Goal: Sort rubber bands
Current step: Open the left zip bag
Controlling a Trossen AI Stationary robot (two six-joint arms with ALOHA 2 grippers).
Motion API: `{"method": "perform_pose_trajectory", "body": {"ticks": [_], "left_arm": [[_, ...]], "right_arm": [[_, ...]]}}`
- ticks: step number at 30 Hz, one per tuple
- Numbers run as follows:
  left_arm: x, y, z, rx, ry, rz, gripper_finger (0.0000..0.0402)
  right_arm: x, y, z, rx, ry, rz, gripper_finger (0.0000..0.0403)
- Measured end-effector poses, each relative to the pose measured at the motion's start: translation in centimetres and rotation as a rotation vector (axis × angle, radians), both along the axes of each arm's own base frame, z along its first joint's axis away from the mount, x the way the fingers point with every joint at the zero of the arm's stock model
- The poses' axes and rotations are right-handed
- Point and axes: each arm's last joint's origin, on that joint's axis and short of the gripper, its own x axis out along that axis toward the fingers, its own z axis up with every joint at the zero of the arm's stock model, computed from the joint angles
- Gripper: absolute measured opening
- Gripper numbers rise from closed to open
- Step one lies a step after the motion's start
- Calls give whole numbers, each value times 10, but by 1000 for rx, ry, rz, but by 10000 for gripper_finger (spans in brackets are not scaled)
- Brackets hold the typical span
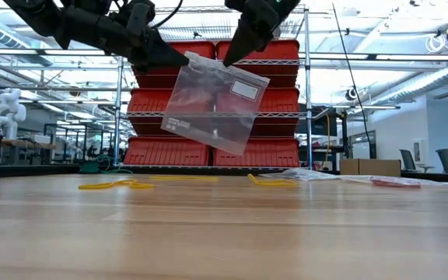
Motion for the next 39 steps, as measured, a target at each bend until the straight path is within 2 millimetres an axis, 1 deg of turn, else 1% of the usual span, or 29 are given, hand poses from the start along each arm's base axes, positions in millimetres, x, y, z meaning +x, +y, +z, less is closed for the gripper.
{"method": "perform_pose_trajectory", "body": {"ticks": [4, 9, 12, 15, 17, 20, 25, 30, 34, 39], "left_arm": [[0, 0, 0, 4, 2, -1, 3], [0, 0, -1, 4, 12, -4, 2], [0, 0, -1, 6, 13, -6, 2], [0, 0, -1, 6, 13, -6, 1], [0, 0, -1, 6, 14, -6, 1], [0, 0, -1, 2, 12, -6, 1], [0, 0, -1, 2, 12, -6, 1], [0, 0, -1, 1, 12, -7, 0], [0, 0, -1, 2, 8, -6, 0], [0, 0, 0, 3, 4, -6, 0]], "right_arm": [[2, 1, 3, 43, -45, 4, 14], [3, 1, 13, 57, -124, -7, 67], [8, 0, 13, 58, -161, -1, 99], [11, -1, 11, 86, -182, 16, 120], [15, -4, 11, 106, -213, 12, 127], [19, -7, 7, 118, -226, 7, 129], [28, -11, -5, 156, -210, 32, 129], [30, -13, -5, 160, -232, 36, 129], [30, -15, -6, 166, -234, 28, 108], [35, -19, -15, 171, -213, 20, 71]]}}
